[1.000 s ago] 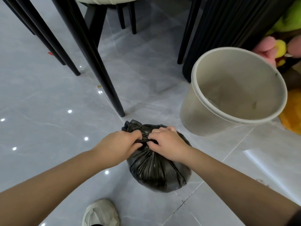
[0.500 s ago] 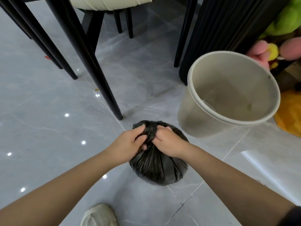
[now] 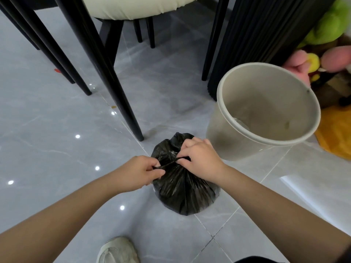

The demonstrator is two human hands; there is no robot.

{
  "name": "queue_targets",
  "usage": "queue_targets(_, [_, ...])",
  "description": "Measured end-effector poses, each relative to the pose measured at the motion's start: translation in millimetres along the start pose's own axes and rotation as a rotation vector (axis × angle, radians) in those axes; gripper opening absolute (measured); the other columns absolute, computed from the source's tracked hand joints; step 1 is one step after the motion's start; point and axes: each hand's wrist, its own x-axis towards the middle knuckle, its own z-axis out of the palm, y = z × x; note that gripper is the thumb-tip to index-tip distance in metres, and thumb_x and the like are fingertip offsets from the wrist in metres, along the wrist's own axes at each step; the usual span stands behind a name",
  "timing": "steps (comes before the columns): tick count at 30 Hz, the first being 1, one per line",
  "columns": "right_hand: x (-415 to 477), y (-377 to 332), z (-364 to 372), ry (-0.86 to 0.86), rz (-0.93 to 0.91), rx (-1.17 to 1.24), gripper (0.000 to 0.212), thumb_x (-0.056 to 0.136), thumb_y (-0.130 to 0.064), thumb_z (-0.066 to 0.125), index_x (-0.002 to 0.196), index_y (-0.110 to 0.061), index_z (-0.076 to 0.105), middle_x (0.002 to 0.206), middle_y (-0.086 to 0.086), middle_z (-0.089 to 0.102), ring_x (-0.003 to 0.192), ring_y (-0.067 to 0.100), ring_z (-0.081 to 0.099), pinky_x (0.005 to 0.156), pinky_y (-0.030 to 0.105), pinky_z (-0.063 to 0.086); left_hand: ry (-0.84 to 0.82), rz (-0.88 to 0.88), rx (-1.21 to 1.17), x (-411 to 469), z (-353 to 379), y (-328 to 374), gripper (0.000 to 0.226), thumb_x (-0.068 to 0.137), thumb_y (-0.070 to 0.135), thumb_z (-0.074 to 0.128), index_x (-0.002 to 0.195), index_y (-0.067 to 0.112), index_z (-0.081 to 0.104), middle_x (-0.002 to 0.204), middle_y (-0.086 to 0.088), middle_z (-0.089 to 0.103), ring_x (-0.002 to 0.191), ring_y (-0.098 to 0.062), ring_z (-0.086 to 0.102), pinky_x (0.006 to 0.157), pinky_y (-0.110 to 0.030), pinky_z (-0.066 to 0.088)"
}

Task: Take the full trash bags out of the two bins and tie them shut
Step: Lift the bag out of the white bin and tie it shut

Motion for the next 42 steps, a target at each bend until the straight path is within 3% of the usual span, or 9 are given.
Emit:
queue_targets(6, [0, -2, -4, 0.189, -0.006, -0.011, 0.012, 0.083, -0.028, 0.065, 0.089, -0.026, 0.075, 0.083, -0.007, 0.04, 0.08, 0.01, 0.039, 0.073, 0.029, 0.029, 0.131, 0.127, 0.208, 1, 9, -10, 0.023, 0.095, 0.031, 0.05, 0.073, 0.021, 0.05, 0.065, 0.008, 0.046, 0.06, -0.006, 0.046, 0.063, -0.026, 0.044])
queue_targets(14, [2, 0, 7, 0.241, 0.058, 0.406, 0.002, 0.078, -0.021, 0.073, 0.079, -0.021, 0.074, 0.076, -0.013, 0.047, 0.068, 0.008, 0.05, 0.067, 0.028, 0.047, 0.461, 0.257, 0.537, 4, -17, -11, 0.035, 0.092, 0.043, 0.039, 0.076, 0.02, 0.06, 0.104, 0.004, 0.047, 0.096, -0.017, 0.046, 0.084, -0.035, 0.042])
queue_targets(16, [4, 0, 9, 0.199, 0.086, 0.299, 0.004, 0.08, -0.027, 0.07, 0.081, -0.024, 0.073, 0.074, -0.009, 0.048, 0.067, 0.01, 0.05, 0.064, 0.031, 0.046, 0.348, 0.117, 0.235, 4, -25, 5, 0.034, 0.094, 0.034, 0.049, 0.065, 0.017, 0.056, 0.085, 0.0, 0.054, 0.08, -0.017, 0.053, 0.079, -0.032, 0.045])
queue_targets(19, [6, -2, 9, 0.166, 0.144, 0.195, 0.009, 0.083, -0.033, 0.066, 0.088, -0.027, 0.072, 0.075, -0.009, 0.049, 0.068, 0.009, 0.049, 0.061, 0.028, 0.041, 0.043, -0.073, -0.635, 2, -19, 32, 0.037, 0.096, 0.025, 0.048, 0.062, 0.012, 0.048, 0.053, -0.003, 0.045, 0.046, -0.017, 0.045, 0.053, -0.022, 0.045])
queue_targets(22, [7, -3, 14, 0.144, 0.173, 0.246, 0.009, 0.082, -0.032, 0.068, 0.087, -0.024, 0.071, 0.074, -0.008, 0.05, 0.069, 0.011, 0.051, 0.063, 0.03, 0.043, 0.115, -0.014, -1.019, 6, -2, 38, 0.029, 0.098, 0.024, 0.045, 0.08, 0.008, 0.061, 0.047, 0.002, 0.039, 0.04, -0.012, 0.035, 0.046, -0.019, 0.038])
queue_targets(25, [5, -6, 23, 0.101, 0.151, 0.367, 0.007, 0.079, -0.027, 0.071, 0.078, -0.02, 0.072, 0.068, -0.007, 0.049, 0.064, 0.013, 0.051, 0.066, 0.035, 0.046, 0.328, 0.026, -0.736, 17, 7, 32, 0.027, 0.097, 0.021, 0.047, 0.092, 0.006, 0.068, 0.05, 0.002, 0.054, 0.038, -0.01, 0.038, 0.045, -0.018, 0.037])
queue_targets(30, [5, -2, 24, 0.06, 0.198, 0.306, 0.011, 0.081, -0.03, 0.069, 0.076, -0.021, 0.072, 0.066, -0.014, 0.049, 0.066, 0.009, 0.053, 0.067, 0.031, 0.048, 0.493, 0.233, 0.798, 23, 6, -2, 0.028, 0.086, 0.03, 0.063, 0.064, 0.016, 0.054, 0.05, 0.002, 0.052, 0.038, -0.025, 0.049, 0.039, -0.022, 0.029])
queue_targets(35, [4, -5, 12, 0.084, 0.258, 0.199, 0.011, 0.083, -0.032, 0.061, 0.084, -0.029, 0.071, 0.054, -0.016, 0.05, 0.067, 0.007, 0.051, 0.065, 0.027, 0.045, 0.411, 0.246, 0.709, 7, 11, 0, 0.045, 0.087, 0.063, 0.026, 0.069, 0.024, 0.038, 0.061, 0.008, 0.048, 0.059, -0.02, 0.056, 0.047, -0.027, 0.029])
queue_targets(42, [3, -8, 10, 0.062, 0.329, 0.28, 0.009, 0.08, -0.029, 0.064, 0.077, -0.03, 0.072, 0.054, -0.016, 0.056, 0.062, 0.003, 0.055, 0.069, 0.027, 0.051, 0.228, 0.062, 0.161, 7, 23, -14, 0.042, 0.091, 0.034, 0.055, 0.058, 0.02, 0.034, 0.052, 0.006, 0.037, 0.053, -0.013, 0.038, 0.055, -0.031, 0.034])
